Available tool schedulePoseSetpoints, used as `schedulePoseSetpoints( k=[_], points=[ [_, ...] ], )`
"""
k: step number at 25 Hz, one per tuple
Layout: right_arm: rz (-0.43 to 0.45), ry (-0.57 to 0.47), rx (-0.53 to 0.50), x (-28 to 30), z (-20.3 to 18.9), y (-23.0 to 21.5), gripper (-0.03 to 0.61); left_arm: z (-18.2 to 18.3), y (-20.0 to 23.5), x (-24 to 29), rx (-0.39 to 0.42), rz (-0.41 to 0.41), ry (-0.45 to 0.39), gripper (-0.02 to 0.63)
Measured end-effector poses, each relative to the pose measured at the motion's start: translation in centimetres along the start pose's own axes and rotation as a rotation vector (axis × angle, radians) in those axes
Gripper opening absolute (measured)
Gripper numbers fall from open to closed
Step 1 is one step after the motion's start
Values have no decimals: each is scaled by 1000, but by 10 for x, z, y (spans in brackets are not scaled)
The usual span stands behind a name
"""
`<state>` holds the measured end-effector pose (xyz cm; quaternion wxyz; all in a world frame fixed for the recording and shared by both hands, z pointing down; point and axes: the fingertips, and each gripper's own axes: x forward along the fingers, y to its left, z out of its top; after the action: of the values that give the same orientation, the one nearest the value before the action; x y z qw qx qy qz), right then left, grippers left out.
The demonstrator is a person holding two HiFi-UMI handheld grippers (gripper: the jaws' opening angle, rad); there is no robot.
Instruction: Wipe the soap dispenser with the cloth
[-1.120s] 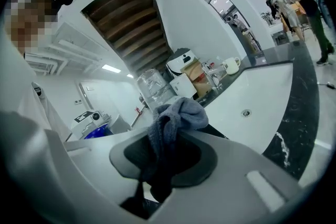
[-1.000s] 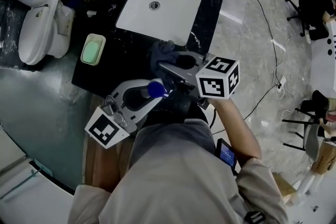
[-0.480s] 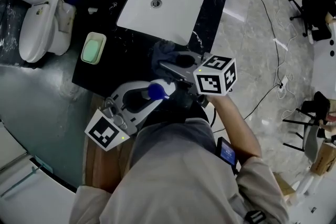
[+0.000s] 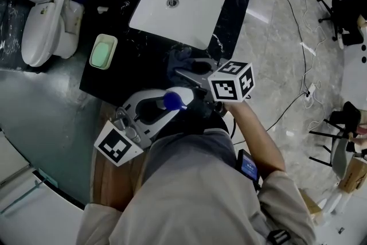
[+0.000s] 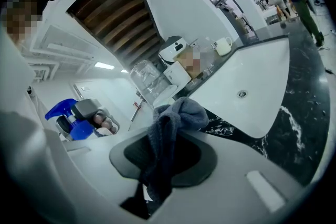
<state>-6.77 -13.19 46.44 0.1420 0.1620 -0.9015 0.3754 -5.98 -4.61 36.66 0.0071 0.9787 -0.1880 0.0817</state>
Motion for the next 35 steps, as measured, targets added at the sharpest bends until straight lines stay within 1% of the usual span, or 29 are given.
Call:
schedulePoseSetpoints(
  k=[6,11,15,22,28,31,35],
  points=[
    [-12,20,16,7,-10,-8,74,0,0,0,-17,6,-9,83],
    [-29,43,7,11,-16,-14,74,2,1,0,-13,1,-15,83],
    [-84,59,-56,14,-21,-19,74,1,1,0,-18,4,-18,83],
    [-121,89,-121,18,-26,-24,74,0,2,-1,-29,13,-22,83],
    [-111,81,-101,17,-25,-23,74,-2,1,-3,-22,10,-5,83],
    [-87,74,-75,16,-23,-22,72,-1,3,-3,-28,23,-22,83],
    [-69,87,-72,12,-23,-17,72,0,1,-1,-26,20,-35,83]
  ],
)
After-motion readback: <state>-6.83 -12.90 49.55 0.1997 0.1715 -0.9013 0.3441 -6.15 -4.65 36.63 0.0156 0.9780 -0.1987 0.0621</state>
